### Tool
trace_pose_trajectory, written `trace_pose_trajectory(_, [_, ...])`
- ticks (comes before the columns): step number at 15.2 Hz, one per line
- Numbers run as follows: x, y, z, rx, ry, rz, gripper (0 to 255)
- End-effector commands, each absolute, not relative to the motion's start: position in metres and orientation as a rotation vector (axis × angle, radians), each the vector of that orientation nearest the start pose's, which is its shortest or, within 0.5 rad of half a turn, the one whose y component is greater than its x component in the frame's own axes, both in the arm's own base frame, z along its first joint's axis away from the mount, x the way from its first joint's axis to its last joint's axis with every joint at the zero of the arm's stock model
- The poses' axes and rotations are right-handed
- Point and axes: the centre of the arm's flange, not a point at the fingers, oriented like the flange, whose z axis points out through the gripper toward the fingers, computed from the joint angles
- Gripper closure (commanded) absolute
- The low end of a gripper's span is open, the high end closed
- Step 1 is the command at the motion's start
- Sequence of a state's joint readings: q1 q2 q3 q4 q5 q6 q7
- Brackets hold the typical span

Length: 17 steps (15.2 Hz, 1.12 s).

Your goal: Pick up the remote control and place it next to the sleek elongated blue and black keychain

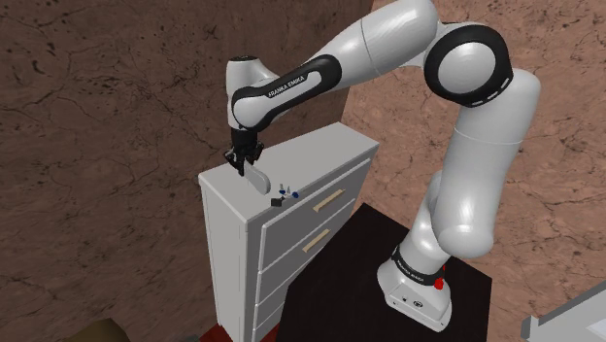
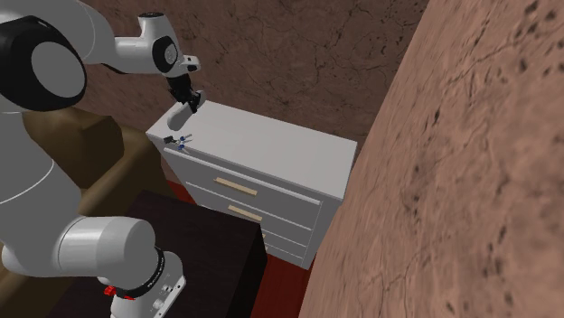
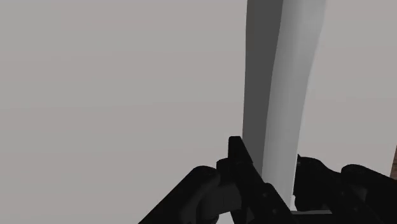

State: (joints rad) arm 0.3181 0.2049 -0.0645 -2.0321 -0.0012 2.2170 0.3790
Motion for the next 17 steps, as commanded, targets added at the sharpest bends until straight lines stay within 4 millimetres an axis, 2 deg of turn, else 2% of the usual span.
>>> trace_pose_trajectory(1, [0.565, 0.148, 0.343, -3.155, 0.195, 0.019, 255])
trace_pose_trajectory(5, [0.565, 0.148, 0.343, -3.155, 0.195, 0.019, 255])
trace_pose_trajectory(6, [0.565, 0.148, 0.343, -3.155, 0.195, 0.019, 0])
trace_pose_trajectory(11, [0.565, 0.148, 0.343, -3.155, 0.195, 0.019, 0])
trace_pose_trajectory(15, [0.566, 0.148, 0.393, -3.155, 0.195, 0.019, 0])
trace_pose_trajectory(17, [0.566, 0.148, 0.393, -3.155, 0.195, 0.019, 0])
